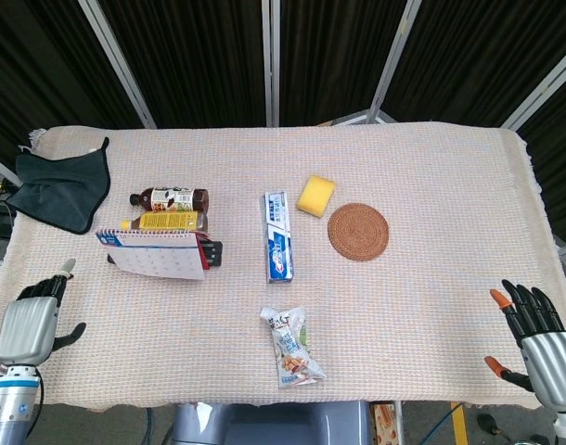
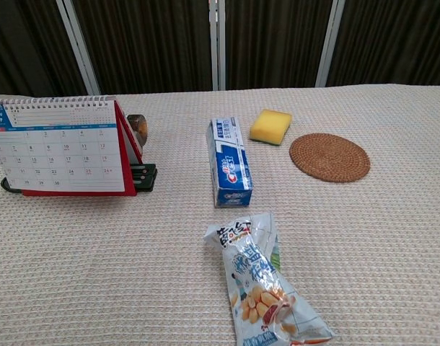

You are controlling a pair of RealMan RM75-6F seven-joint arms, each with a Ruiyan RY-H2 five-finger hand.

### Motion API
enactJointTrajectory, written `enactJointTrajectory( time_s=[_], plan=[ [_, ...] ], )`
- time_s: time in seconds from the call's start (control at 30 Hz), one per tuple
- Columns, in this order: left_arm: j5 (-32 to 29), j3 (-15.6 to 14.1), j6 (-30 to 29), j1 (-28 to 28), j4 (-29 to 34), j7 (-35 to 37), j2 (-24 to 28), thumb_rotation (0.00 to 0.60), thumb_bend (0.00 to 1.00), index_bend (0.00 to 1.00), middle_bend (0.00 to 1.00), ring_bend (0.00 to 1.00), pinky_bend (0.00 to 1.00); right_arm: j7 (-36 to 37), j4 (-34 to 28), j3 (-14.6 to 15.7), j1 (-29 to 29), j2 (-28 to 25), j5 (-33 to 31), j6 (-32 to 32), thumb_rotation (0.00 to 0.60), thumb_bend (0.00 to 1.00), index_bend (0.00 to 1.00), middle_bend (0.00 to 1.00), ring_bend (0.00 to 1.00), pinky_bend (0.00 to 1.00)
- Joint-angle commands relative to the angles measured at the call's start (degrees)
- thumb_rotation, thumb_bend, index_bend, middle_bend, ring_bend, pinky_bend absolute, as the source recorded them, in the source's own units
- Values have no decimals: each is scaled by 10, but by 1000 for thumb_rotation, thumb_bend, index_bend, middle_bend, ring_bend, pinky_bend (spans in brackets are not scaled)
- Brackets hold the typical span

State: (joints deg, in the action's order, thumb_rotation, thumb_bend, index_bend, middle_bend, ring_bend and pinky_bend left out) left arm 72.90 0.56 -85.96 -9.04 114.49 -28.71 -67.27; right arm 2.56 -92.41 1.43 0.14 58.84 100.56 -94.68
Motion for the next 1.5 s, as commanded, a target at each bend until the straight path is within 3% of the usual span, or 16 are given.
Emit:
enactJointTrajectory(
  time_s=[0.03, 0.33, 0.67, 1.07, 1.5],
  plan=[
    [-51, 13, 37, -12, -20, 8, -17, 600, 606, 0, 650, 679, 614, 1, 0, 1, -1, -1, 1, 0, 600, 35, 0, 0, 0, 0],
    [-181, 37, 146, -65, -67, -20, -46, 600, 669, 0, 660, 693, 626, 4, -1, 0, -2, -3, 0, -3, 600, 35, 0, 0, 0, 0],
    [-270, 53, 196, -112, -116, -63, -77, 600, 676, 0, 661, 693, 626, 0, 0, 0, -1, -1, -1, 1, 600, 34, 0, 0, 0, 0],
    [-330, 58, 214, -150, -153, -91, -108, 600, 677, 0, 661, 693, 626, 3, 1, 0, -1, -1, -2, 0, 600, 34, 0, 0, 0, 0],
    [-326, 59, 204, -180, -158, -104, -137, 600, 677, 0, 661, 693, 626, 2, 3, -1, 0, 0, -5, 3, 600, 35, 0, 0, 0, 0]
  ],
)
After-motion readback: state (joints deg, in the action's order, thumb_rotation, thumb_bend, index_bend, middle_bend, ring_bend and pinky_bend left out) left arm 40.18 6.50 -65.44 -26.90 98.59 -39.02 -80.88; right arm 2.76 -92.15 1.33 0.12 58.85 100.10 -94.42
